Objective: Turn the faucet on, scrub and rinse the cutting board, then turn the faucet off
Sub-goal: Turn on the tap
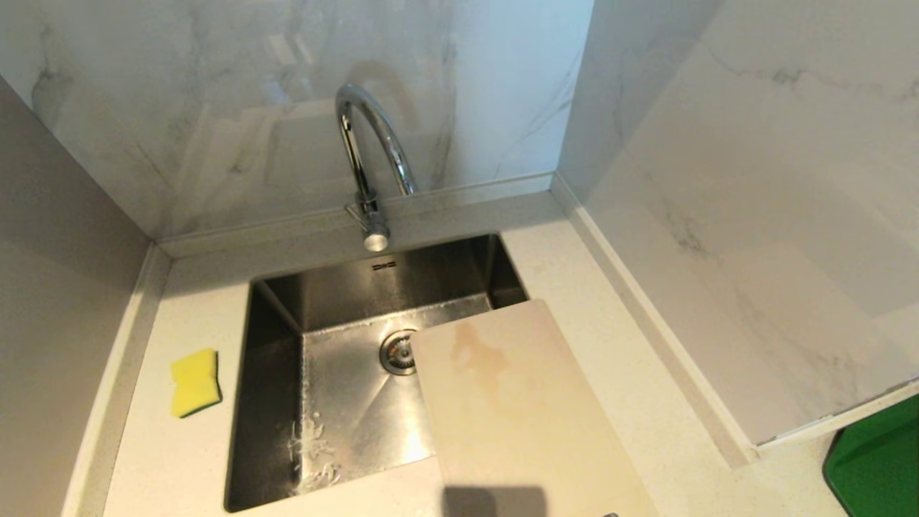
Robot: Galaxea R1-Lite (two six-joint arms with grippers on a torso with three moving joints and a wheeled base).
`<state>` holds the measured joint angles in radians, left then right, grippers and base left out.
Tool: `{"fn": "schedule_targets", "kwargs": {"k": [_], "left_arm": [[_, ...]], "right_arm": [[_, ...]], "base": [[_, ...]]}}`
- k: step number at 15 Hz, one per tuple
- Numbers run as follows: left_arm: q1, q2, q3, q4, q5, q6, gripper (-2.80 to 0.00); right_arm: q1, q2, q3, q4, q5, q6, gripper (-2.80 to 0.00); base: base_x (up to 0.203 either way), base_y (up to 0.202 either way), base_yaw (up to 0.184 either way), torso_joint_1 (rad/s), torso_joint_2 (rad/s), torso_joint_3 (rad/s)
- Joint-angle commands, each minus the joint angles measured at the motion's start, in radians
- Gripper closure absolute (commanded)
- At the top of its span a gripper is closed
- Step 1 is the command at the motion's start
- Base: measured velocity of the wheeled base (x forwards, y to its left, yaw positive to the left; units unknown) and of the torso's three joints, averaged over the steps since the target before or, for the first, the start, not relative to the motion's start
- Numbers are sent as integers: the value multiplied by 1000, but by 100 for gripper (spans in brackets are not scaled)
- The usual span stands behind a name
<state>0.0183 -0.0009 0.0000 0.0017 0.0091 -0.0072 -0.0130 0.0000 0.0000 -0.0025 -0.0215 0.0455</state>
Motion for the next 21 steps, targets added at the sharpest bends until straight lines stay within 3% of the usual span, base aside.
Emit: {"fn": "schedule_targets", "kwargs": {"k": [1, 14, 21], "left_arm": [[0, -4, 2, 0, 0, 0, 0], [0, -4, 0, 1, -1, 6, 0], [0, -2, -56, 84, -34, 95, 0]], "right_arm": [[0, -2, 2, -1, 0, 0, 0], [1, -2, 2, -1, 0, 0, 0], [0, -2, 2, -1, 0, 0, 0]], "base": [[0, 0, 0, 0, 0, 0], [0, 0, 0, 0, 0, 0], [0, 0, 0, 0, 0, 0]]}}
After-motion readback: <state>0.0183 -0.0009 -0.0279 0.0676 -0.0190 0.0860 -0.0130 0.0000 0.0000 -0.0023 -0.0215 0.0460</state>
